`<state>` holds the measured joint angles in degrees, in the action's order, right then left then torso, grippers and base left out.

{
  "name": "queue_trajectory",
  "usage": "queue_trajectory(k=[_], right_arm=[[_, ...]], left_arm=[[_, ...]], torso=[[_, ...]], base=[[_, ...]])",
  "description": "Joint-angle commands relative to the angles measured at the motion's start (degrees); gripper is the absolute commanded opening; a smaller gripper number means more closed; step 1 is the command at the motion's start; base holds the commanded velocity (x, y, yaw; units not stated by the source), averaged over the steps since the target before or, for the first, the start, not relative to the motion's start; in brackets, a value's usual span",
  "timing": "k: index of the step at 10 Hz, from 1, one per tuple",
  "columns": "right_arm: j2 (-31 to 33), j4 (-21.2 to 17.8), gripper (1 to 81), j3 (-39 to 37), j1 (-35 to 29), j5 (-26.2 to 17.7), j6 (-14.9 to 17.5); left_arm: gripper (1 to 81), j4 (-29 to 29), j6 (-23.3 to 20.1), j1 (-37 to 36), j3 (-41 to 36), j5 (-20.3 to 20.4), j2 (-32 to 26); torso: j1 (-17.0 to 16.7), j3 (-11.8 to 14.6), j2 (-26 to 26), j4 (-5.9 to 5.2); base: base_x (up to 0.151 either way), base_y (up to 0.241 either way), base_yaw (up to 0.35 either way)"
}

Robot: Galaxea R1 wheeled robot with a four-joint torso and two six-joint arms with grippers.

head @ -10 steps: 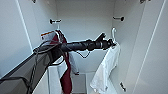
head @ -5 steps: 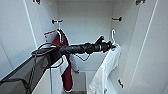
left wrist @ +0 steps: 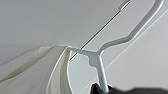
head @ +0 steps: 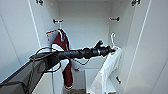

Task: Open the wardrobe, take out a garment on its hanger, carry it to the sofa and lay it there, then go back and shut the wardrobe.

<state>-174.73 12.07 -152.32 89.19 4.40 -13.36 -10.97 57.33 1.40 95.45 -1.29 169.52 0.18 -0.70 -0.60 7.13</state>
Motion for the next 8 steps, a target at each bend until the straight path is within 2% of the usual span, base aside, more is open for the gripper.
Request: queue_trajectory(k=[1,8], right_arm=[[-0.2,-0.2,81.1,0.4,-2.6,-2.8,0.1],[-0.2,-0.3,81.1,0.4,-2.6,-2.8,0.1]], left_arm=[[1.0,-2.0,0.1,-9.4,-3.1,3.3,-1.9],[1.0,-3.9,0.0,-5.8,-10.1,7.1,-8.0]], torso=[[0.0,0.0,0.0,0.00],[-0.1,0.0,0.0,0.00]], base=[[-0.093,0.000,0.000],[-0.092,0.000,0.000]])
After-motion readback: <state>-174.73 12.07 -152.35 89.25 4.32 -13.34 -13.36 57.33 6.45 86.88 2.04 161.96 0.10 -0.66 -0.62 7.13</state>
